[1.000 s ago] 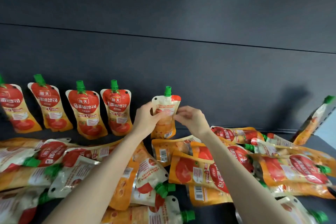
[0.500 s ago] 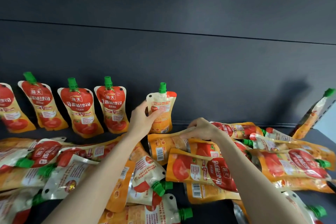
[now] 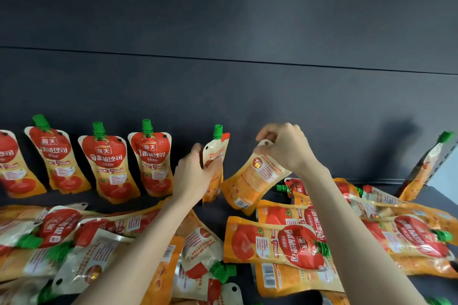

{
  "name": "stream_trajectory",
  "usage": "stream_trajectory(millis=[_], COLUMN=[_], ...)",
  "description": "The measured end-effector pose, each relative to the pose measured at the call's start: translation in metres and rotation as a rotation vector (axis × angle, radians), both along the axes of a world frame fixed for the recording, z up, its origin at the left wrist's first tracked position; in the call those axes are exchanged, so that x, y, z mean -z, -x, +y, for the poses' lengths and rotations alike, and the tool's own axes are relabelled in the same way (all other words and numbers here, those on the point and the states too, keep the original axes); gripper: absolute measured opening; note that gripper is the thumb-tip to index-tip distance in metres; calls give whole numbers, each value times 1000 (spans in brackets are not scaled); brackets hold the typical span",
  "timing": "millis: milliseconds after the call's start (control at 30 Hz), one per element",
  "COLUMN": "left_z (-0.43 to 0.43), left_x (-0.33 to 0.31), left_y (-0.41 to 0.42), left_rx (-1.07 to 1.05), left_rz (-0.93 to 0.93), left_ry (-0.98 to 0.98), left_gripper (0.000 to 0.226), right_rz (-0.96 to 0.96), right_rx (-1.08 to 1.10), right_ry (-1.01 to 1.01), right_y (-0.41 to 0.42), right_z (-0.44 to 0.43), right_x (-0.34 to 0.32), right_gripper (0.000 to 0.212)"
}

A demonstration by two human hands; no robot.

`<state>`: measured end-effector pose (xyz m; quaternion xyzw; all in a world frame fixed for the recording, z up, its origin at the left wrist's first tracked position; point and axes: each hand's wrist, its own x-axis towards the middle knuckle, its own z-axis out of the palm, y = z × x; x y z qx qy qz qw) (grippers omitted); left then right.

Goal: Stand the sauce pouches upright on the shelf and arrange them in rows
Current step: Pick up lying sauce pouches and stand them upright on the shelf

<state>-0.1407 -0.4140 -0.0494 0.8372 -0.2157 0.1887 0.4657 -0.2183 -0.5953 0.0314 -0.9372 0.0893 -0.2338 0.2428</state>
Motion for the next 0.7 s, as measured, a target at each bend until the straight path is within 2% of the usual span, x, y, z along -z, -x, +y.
stream_trajectory(millis=[133, 300, 400, 467, 600, 700], left_z=[0, 0, 0, 2, 7, 7], left_x=[-4, -25, -38, -43, -46, -43], left_y=[-3, -5, -8, -12, -17, -16], left_rx=[86, 366, 500, 557, 531, 478], left_rz=[-34, 144, 339, 398, 299, 208], left_ry=[19, 233, 301, 284, 200, 211], left_gripper=[30, 38, 34, 29, 17, 17], right_rz=[-103, -290, -228, -181, -253, -275], right_rx=[-59, -75, -136, -172, -167, -175], right_ry=[-35, -361, -610, -716, -713, -727], right_y=[-13, -21, -20, -18, -16, -20], right_z=[8, 19, 23, 25, 21, 21], right_x=[3, 29, 43, 47, 45, 42], right_gripper=[9, 23, 24, 17, 9, 17])
